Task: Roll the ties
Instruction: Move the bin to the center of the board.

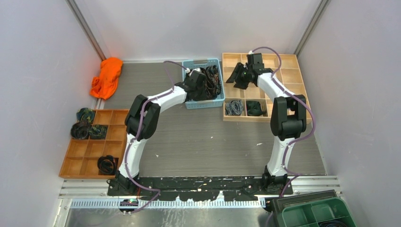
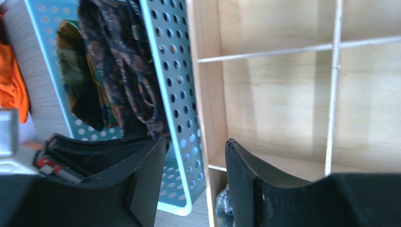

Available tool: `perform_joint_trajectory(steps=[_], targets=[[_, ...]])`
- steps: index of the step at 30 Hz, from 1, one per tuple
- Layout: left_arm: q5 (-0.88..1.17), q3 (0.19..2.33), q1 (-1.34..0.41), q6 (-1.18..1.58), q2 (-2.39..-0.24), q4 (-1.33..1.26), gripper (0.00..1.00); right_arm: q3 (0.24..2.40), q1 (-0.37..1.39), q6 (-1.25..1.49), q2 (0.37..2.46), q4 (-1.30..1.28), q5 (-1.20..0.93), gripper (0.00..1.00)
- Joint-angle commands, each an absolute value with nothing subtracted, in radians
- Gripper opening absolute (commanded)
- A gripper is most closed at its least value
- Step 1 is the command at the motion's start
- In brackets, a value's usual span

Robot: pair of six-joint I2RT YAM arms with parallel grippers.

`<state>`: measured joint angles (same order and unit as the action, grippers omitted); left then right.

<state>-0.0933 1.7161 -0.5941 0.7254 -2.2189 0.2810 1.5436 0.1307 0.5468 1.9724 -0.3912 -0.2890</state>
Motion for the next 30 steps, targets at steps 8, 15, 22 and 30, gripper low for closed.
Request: perform_joint_trajectory(steps=[8,15,22,30], targets=[[-0.06,1.832,-0.581,0.662,-2.171,0.362,0.3,1.84,0.276,0.417,2.032,-0.516,-0.249,0.55],[-0.075,1.773,-0.551,0.64,-2.024,0.396,0.36,2.002,0.311,0.387,2.168,-0.598,-0.247,0.47],[-0.088,1.623,-0.546,0.629,-1.837,0.359,0.36,2.067,0.343,0.358,2.264,-0.64,-0.181,0.47],[-0.098,1.564,-0.545,0.607,-1.795,0.365,0.36,2.088,0.366,0.346,2.321,-0.641,-0.158,0.43]])
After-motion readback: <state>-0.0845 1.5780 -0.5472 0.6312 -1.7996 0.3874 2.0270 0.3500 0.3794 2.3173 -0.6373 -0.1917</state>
